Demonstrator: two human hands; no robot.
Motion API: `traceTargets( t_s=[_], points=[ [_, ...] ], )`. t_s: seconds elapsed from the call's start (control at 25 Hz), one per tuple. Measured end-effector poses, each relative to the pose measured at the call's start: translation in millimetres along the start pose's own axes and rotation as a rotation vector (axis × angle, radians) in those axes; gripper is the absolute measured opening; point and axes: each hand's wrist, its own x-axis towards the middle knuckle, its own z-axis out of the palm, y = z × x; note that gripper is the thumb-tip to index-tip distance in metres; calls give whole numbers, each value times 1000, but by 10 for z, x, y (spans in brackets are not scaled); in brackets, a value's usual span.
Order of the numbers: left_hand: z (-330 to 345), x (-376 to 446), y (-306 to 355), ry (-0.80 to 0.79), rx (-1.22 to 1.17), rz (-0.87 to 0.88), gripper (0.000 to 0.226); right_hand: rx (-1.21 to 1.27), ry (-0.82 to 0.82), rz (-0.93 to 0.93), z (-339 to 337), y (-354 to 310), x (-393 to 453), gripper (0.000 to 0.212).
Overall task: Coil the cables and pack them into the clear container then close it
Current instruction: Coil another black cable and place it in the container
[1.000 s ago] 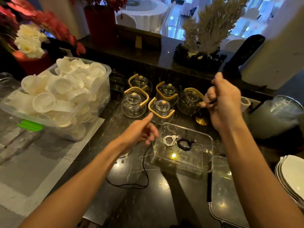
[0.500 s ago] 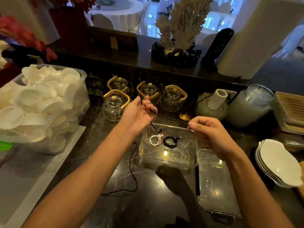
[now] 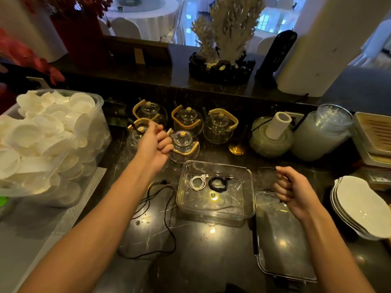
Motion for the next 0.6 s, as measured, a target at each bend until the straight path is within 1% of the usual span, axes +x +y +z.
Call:
traceTargets(
  t_s=[0.04,0.12,0.2,0.24,0.32,0.4,0.48,0.52,0.6],
  points=[
    [0,-29,-27,-23,58,-29,41,-74,40,2,-12,32,43,30],
    [46,-97,-112,-105,154,-101,49,-382,68,-52,47,67,54,23],
    [143,-175,-262,-197,302,-159,56,-683,0,-127,274,43,-38,17],
    [195,-210,-369,-233,369,-183,58,-750,-70,-163,442,21,-107,16],
    [294,-260,-613,-289,431,-231,60,-729,-260,-198,809,21,-254,17],
    [374,-284,-802,-301,425,-237,57,-638,-419,-109,1141,88,-374,27],
    [424,-288,-876,-276,402,-215,53,-473,-495,41,1310,195,-400,36],
    [443,-285,-875,-265,389,-204,50,-372,-515,95,1346,247,-387,34],
    [458,-284,-857,-254,399,-166,43,-212,-534,139,1358,359,-336,30]
  ],
)
